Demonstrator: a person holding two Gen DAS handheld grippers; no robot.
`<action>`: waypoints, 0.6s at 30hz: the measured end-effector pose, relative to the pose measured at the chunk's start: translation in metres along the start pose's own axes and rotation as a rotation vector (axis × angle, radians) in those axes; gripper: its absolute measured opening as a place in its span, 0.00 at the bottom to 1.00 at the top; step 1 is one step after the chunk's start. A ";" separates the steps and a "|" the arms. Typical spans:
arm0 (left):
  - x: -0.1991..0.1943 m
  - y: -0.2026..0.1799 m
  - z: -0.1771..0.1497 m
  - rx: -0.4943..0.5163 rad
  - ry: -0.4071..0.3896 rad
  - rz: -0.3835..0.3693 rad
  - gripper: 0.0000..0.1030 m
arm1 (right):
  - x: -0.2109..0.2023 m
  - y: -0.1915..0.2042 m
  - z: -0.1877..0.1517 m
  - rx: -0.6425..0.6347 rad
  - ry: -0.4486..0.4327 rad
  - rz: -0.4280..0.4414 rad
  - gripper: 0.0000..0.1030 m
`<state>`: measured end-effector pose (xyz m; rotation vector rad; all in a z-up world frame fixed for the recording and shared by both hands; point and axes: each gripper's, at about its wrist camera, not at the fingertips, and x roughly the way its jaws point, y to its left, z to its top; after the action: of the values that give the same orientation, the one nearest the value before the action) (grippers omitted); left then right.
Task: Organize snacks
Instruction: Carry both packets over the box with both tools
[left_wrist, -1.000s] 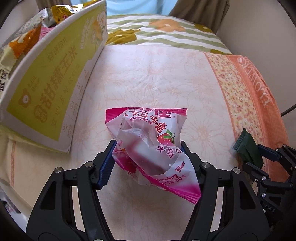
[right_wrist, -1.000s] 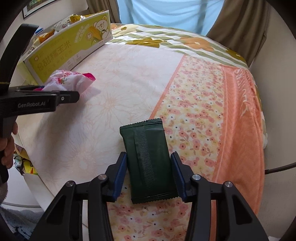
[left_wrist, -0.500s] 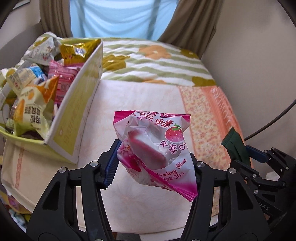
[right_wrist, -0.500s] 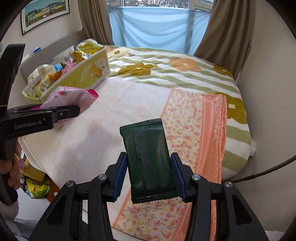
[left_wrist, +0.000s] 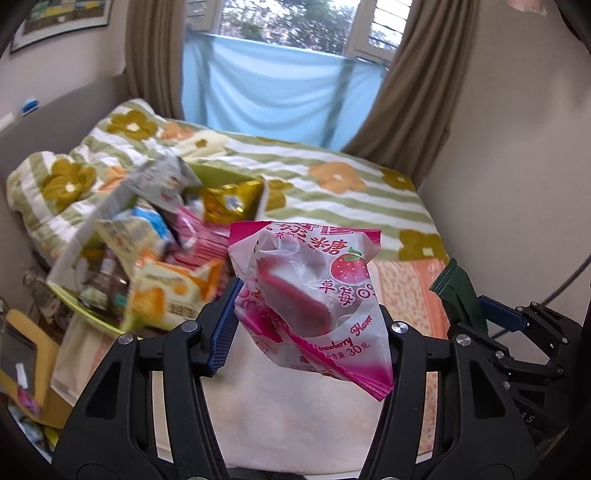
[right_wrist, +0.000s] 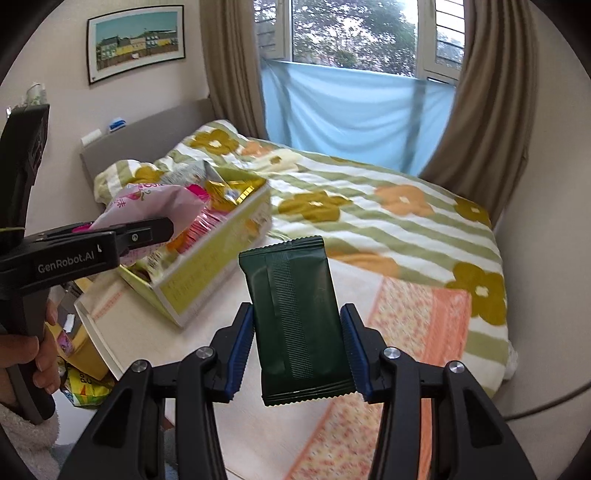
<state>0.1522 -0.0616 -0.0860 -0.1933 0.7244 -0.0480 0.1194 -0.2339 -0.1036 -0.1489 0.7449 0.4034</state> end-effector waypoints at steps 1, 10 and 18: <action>-0.004 0.010 0.005 -0.008 -0.007 0.010 0.51 | 0.002 0.006 0.007 -0.003 -0.004 0.011 0.42; 0.005 0.122 0.048 -0.032 0.027 0.054 0.51 | 0.050 0.078 0.070 0.032 -0.013 0.099 0.42; 0.047 0.209 0.074 0.012 0.129 0.025 0.51 | 0.100 0.135 0.103 0.137 0.045 0.083 0.42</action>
<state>0.2318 0.1505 -0.1027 -0.1709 0.8545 -0.0406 0.1956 -0.0517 -0.0956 0.0012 0.8224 0.4273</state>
